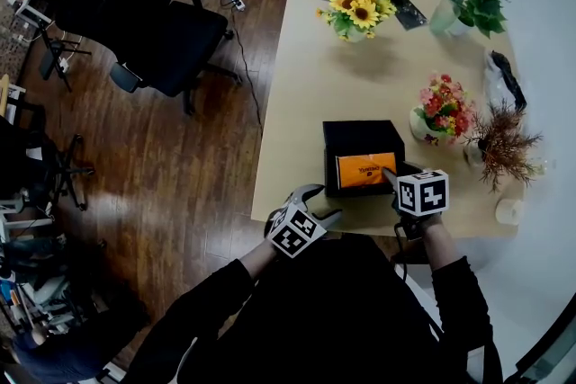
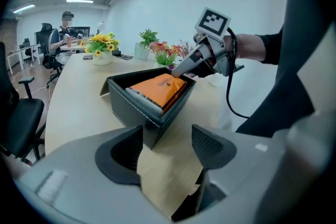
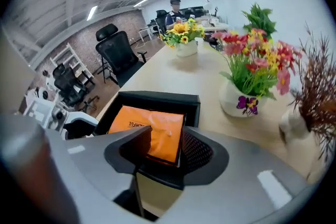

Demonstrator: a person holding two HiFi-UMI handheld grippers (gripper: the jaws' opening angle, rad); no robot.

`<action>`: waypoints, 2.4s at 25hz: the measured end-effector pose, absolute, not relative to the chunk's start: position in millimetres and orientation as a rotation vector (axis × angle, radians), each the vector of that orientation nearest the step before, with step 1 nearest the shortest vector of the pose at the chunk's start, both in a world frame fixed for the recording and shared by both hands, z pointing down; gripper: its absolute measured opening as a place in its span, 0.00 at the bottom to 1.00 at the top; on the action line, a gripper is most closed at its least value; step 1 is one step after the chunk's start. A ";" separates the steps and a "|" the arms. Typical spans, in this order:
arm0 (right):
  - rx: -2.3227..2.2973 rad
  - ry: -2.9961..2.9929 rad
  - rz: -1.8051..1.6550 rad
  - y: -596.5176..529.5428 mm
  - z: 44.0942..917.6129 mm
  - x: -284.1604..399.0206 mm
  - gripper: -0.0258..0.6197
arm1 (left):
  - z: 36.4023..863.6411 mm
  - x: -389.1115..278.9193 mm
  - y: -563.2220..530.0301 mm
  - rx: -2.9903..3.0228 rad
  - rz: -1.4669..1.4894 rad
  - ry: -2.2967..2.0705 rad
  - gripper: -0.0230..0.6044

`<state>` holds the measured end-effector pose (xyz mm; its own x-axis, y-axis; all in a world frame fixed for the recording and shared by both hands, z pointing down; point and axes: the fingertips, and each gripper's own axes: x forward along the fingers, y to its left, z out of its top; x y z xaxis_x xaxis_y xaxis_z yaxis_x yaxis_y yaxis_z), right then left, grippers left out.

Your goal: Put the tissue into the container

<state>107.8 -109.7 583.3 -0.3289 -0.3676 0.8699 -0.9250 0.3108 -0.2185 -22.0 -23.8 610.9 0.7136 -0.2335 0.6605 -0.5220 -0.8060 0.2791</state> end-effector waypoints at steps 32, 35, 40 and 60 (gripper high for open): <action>1.318 -2.732 0.324 -84.8 410.9 135.7 0.30 | 431.1 -24.9 -57.2 2.599 0.446 -1.205 0.41; 1.268 -2.763 0.289 -77.8 406.8 132.8 0.30 | 403.7 -1.2 -47.9 2.757 0.429 -1.179 0.41; 1.237 -2.794 0.267 -73.7 399.6 130.4 0.30 | 393.7 10.6 -43.7 2.744 0.334 -1.168 0.41; 1.219 -2.786 0.202 -67.8 390.8 127.2 0.29 | 408.8 5.1 -45.0 2.695 0.347 -1.154 0.41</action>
